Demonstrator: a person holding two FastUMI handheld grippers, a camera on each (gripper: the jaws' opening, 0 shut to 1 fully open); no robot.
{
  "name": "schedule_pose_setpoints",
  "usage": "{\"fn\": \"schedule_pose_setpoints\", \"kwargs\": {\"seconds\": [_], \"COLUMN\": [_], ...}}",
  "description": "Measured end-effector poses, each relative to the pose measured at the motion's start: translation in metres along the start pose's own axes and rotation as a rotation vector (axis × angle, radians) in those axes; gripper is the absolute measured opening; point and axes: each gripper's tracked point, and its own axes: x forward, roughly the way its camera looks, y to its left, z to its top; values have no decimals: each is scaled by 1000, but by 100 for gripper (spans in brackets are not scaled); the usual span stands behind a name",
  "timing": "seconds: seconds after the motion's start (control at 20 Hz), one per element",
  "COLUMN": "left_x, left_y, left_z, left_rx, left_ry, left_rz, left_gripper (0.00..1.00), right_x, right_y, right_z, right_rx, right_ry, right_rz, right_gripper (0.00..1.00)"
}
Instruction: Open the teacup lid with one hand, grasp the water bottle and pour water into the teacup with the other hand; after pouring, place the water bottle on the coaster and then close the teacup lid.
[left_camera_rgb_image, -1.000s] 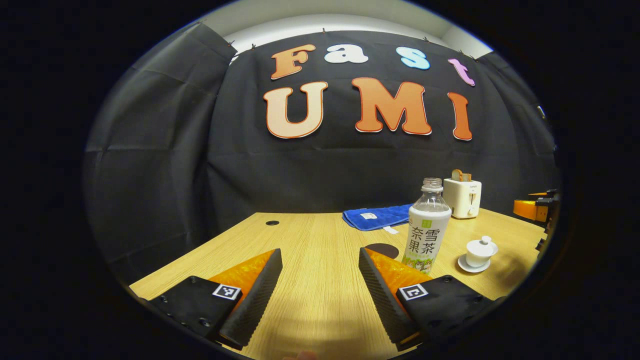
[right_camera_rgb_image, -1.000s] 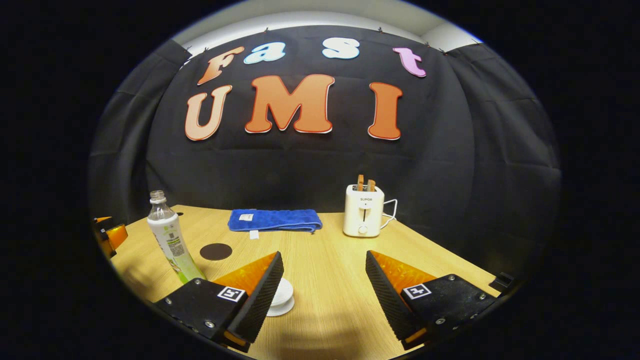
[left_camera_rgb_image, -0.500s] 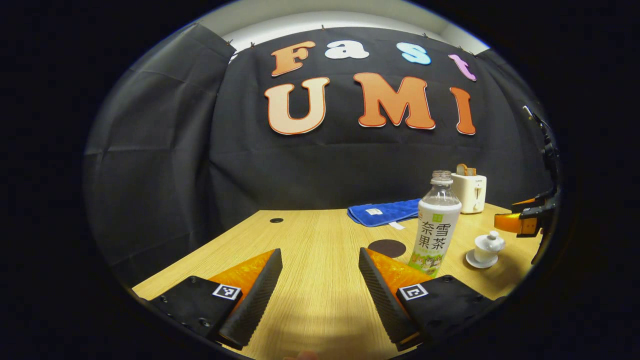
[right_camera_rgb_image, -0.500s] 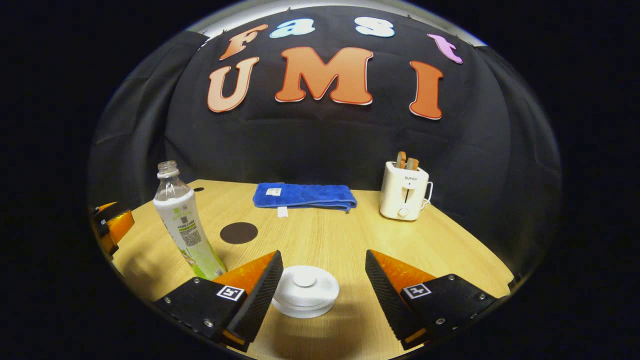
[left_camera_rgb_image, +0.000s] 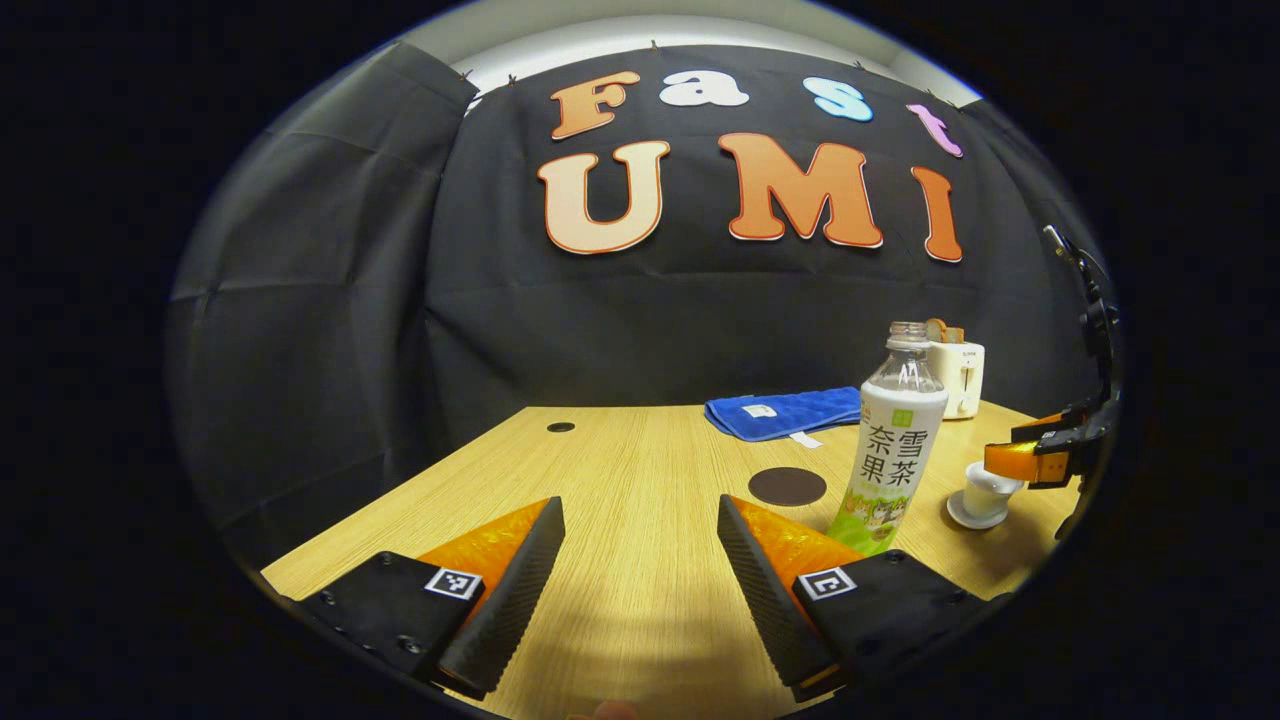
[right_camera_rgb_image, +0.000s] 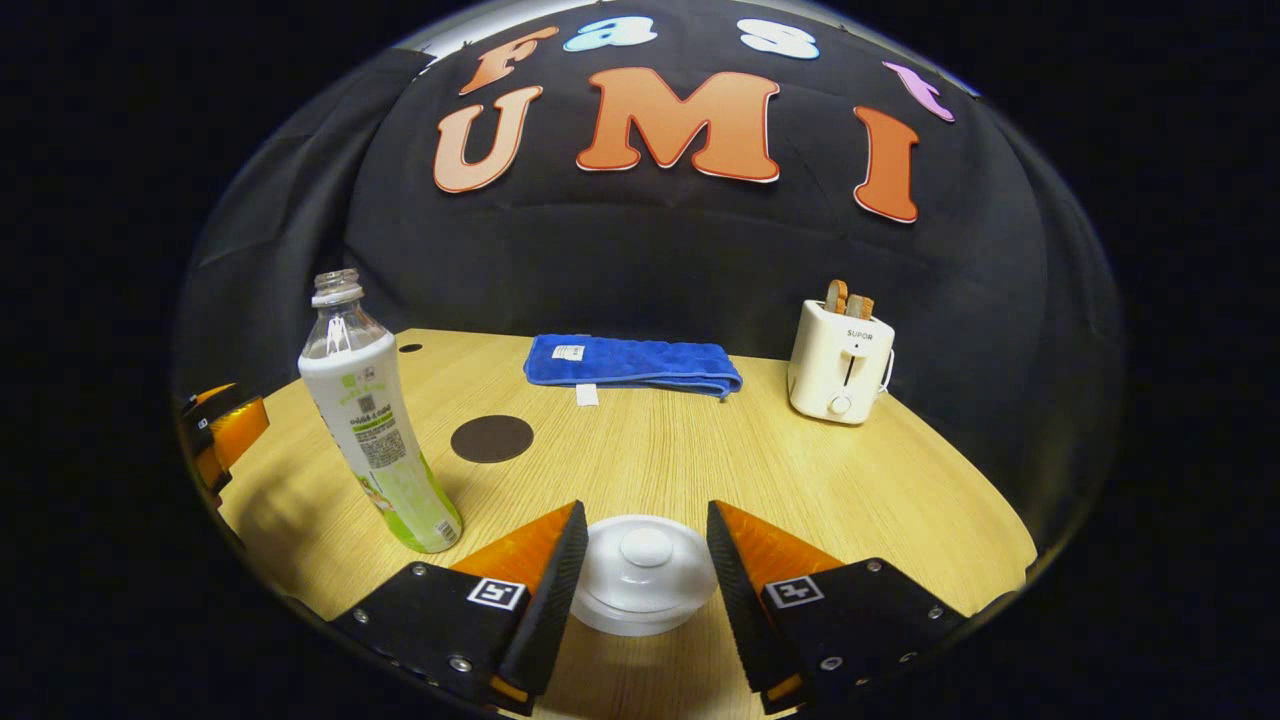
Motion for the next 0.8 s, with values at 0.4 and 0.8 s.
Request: {"fn": "schedule_pose_setpoints", "kwargs": {"seconds": [0.4,0.8], "left_x": [1,1], "left_y": [4,4], "left_z": [-6,-8], "left_rx": [-2,-7], "left_ry": [11,12], "left_rz": [3,3], "left_gripper": [99,99], "right_x": [3,4], "right_y": [3,3], "right_z": [-8,-7], "right_rx": [-19,7], "right_ry": [27,35], "right_rz": [6,12], "right_gripper": [43,34]}}
